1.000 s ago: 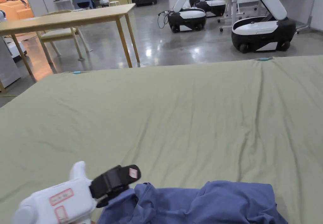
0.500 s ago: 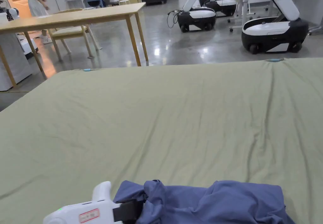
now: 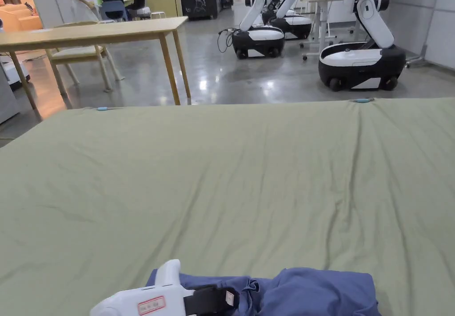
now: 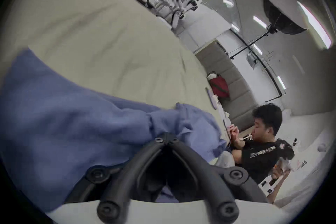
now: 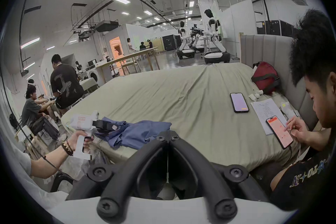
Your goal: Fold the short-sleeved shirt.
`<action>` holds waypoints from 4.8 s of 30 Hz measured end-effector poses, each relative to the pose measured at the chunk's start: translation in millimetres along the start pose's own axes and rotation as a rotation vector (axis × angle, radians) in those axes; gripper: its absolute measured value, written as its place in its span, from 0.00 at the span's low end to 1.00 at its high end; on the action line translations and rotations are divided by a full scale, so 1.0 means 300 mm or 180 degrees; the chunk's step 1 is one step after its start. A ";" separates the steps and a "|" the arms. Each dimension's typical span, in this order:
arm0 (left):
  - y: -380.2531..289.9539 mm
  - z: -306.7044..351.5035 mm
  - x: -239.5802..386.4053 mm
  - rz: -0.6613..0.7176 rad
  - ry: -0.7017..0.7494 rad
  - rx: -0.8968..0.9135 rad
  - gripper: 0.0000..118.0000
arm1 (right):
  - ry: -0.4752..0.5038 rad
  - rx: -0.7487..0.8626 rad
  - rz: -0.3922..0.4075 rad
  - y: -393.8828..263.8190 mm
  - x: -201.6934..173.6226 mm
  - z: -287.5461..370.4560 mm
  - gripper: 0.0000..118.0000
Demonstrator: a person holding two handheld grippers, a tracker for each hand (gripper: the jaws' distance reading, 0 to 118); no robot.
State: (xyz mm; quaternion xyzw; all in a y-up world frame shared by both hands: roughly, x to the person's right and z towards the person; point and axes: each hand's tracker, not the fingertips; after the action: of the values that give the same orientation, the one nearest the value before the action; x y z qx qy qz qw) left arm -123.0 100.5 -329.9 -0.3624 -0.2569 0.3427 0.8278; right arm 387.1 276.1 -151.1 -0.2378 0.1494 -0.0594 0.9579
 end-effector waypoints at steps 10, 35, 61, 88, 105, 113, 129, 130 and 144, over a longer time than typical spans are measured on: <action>0.052 0.489 -0.155 0.0109 0.0293 0.0729 0.00 | 0.0160 -0.0026 0.0039 0.006 -0.021 -0.063 0.01; 0.069 0.123 -0.272 0.0173 -0.0160 0.0149 0.13 | -0.0006 0.0342 0.0305 0.034 -0.076 0.016 0.01; 0.137 0.243 0.214 -0.0137 0.0181 0.0415 0.13 | 0.0075 0.0336 0.0231 0.041 -0.057 -0.001 0.01; 0.089 0.094 0.267 -0.0319 0.0209 0.0417 0.00 | -0.0216 0.0366 -0.0019 -0.012 0.050 0.105 0.01; -0.074 -0.383 0.343 -0.0541 0.0572 -0.0616 0.00 | -0.0030 0.0167 -0.0087 -0.035 -0.010 0.001 0.01; -0.033 0.082 0.356 -0.0550 0.0173 0.0140 0.00 | 0.1175 -0.0379 -0.0238 -0.046 -0.167 -0.511 0.01; 0.012 0.098 -0.142 0.0643 0.0109 0.0051 0.98 | 0.1225 -0.1465 -0.0673 -0.231 -0.261 -0.999 0.01; 0.017 0.064 -0.164 0.0643 0.0176 0.0021 0.98 | 0.1209 -0.1454 -0.0624 -0.231 -0.266 -0.997 0.01; 0.030 -0.099 -0.144 0.0296 -0.0278 -0.0321 0.28 | 0.1174 -0.1401 -0.0592 -0.226 -0.294 -0.988 0.01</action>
State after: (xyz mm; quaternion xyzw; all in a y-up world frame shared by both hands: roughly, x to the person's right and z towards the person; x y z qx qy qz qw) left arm -133.9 59.8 -362.3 -0.4000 -0.2926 0.3829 0.7797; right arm 207.2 103.1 -345.8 -0.4375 0.3078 -0.1553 0.8305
